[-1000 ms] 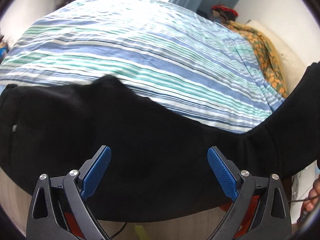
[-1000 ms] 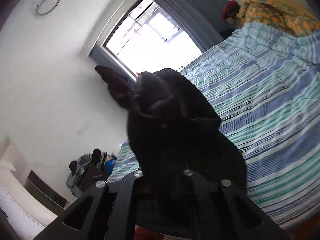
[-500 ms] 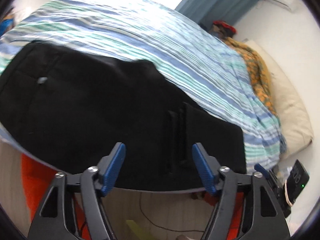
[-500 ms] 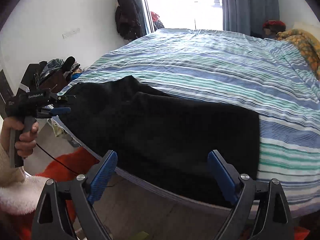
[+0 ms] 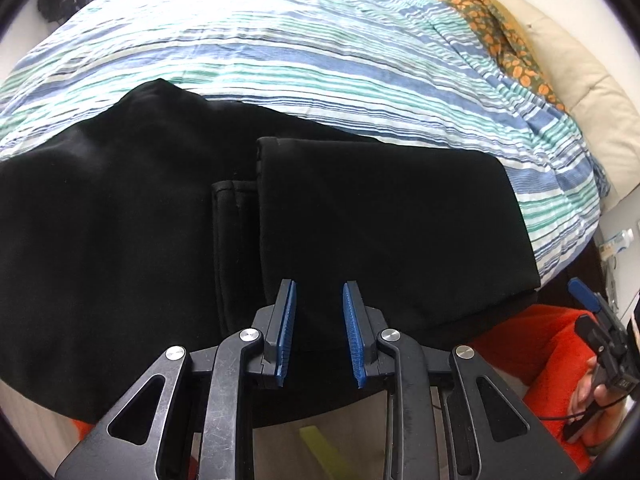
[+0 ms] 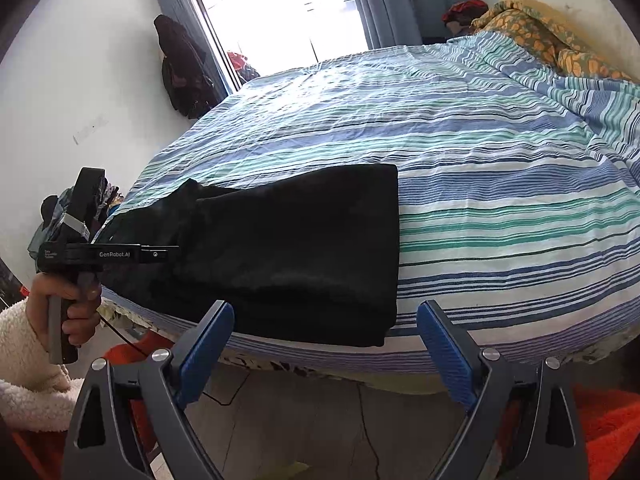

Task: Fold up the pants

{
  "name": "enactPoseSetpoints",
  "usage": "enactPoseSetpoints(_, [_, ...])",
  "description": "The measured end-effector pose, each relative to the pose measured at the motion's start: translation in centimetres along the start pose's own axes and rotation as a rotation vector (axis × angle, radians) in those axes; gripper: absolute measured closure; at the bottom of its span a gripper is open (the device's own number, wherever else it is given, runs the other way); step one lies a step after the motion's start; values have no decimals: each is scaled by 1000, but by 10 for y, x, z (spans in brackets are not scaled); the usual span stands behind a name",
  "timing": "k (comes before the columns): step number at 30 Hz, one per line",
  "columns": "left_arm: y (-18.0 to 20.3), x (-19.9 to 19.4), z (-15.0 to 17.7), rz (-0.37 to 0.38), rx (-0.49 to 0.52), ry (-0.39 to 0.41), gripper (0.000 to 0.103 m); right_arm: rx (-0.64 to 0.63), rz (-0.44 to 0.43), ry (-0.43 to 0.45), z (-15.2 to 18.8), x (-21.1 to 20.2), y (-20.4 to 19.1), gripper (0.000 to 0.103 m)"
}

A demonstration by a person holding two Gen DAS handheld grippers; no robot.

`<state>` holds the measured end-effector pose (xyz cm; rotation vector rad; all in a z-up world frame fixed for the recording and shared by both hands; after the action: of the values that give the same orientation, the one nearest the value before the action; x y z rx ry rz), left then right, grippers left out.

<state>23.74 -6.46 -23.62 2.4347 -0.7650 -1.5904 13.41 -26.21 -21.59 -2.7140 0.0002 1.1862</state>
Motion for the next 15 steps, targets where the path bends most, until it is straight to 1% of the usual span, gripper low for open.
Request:
enactPoseSetpoints(1, [9, 2, 5, -7, 2, 2, 78, 8, -4, 6, -1, 0, 0, 11])
enactPoseSetpoints(2, [11, 3, 5, -12, 6, 1, 80, 15, -8, 11, -3, 1, 1, 11])
enactPoseSetpoints(3, [12, 4, 5, -23, 13, 0, 98, 21, -12, 12, -4, 1, 1, 11])
enactPoseSetpoints(4, [15, 5, 6, -28, 15, -9, 103, 25, -14, 11, -4, 2, 2, 11])
enactPoseSetpoints(6, [17, -1, 8, -45, 26, -3, 103, 32, -15, 11, -5, 3, 2, 11])
enactPoseSetpoints(9, [17, -23, 12, -67, 42, 41, 103, 27, -11, 35, -8, -1, 3, 11])
enactPoseSetpoints(11, [4, -26, 17, -105, 8, 43, 103, 23, -12, 32, -7, -1, 2, 11])
enactPoseSetpoints(13, [-17, -13, 28, -136, -52, -8, 103, 27, -19, 5, -4, 6, 1, 11])
enactPoseSetpoints(15, [-22, -9, 30, -126, -80, -1, 103, 24, -19, -17, -1, 12, 0, 11])
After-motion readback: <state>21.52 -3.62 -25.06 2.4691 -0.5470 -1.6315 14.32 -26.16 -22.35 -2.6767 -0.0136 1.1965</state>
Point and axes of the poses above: each gripper's, at about its wrist camera, not at the fingertips, and x roughly the way its jaws point, y to its right, z to its underside, the point moved 8 cm from there along x, roughly the way its jaws point, and after that the axes turned 11 degrees about z, right-handed, at the moved point
